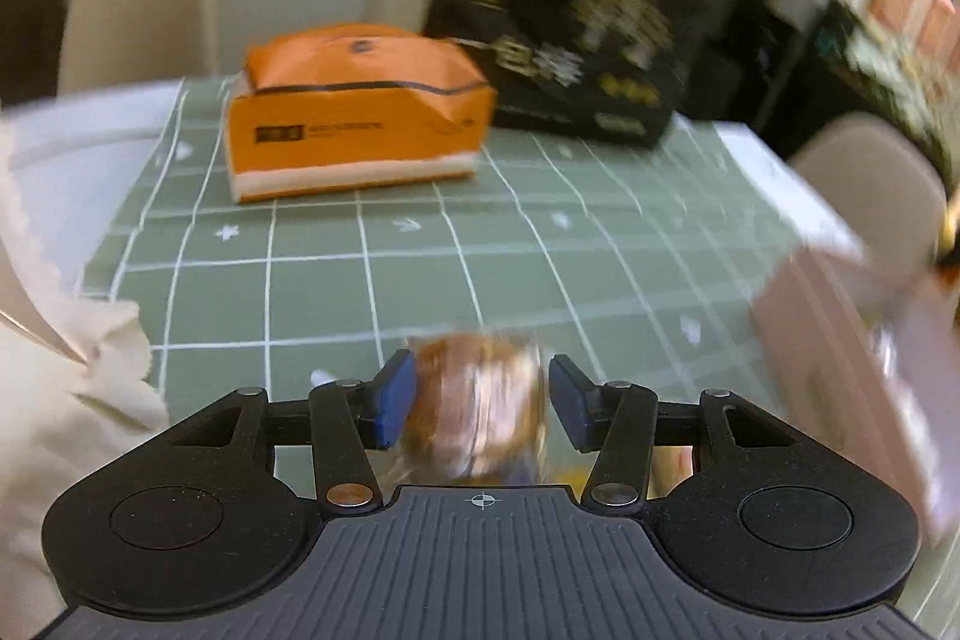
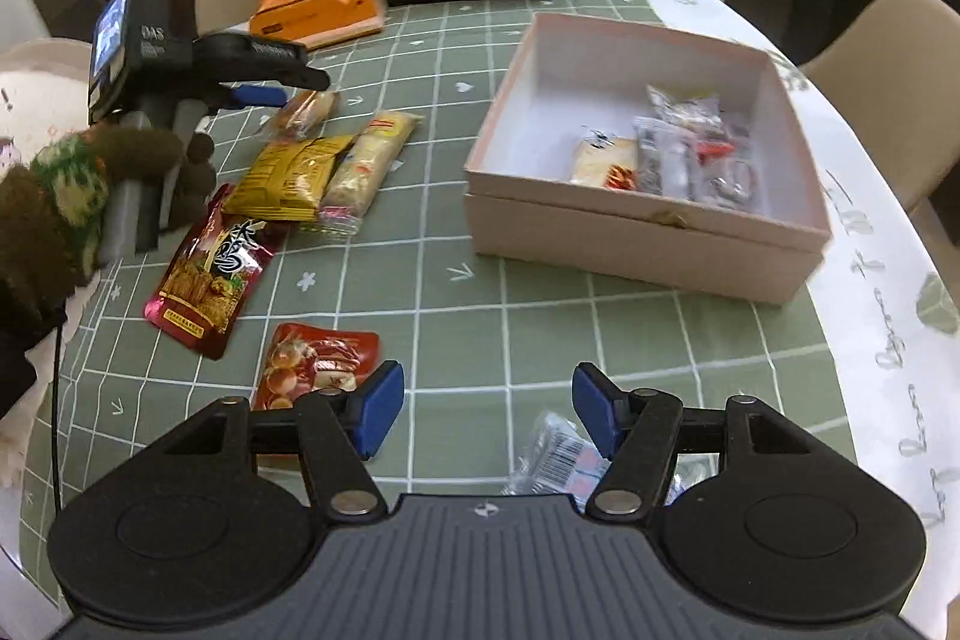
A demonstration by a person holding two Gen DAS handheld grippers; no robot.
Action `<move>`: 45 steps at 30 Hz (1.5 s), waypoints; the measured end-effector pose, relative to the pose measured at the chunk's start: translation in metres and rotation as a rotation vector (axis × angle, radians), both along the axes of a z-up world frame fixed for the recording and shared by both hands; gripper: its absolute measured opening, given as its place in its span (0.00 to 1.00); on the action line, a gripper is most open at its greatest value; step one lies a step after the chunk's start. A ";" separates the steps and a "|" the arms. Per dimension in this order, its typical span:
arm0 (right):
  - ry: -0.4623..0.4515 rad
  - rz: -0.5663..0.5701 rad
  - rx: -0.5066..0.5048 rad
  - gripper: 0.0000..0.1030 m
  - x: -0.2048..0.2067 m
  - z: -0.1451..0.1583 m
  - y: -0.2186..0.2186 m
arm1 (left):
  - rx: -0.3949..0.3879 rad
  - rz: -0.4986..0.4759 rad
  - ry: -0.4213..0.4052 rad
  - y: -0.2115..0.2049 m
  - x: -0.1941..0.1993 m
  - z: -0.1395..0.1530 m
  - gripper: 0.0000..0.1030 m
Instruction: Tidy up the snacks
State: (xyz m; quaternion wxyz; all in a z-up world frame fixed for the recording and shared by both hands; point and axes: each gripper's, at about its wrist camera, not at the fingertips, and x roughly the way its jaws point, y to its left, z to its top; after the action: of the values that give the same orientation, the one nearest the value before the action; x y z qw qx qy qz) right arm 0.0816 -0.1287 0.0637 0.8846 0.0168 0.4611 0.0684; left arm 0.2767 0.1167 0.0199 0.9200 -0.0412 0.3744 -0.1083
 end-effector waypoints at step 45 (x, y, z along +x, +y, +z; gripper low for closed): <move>0.054 0.045 -0.024 0.44 0.002 -0.041 0.010 | 0.033 -0.169 -0.030 -0.026 -0.050 -0.003 0.33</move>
State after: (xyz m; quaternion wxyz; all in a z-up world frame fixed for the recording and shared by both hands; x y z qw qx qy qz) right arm 0.0833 -0.1182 0.0227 0.8701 -0.0024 0.4859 0.0821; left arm 0.2262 0.0905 0.0170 0.9137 0.0073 0.3644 -0.1800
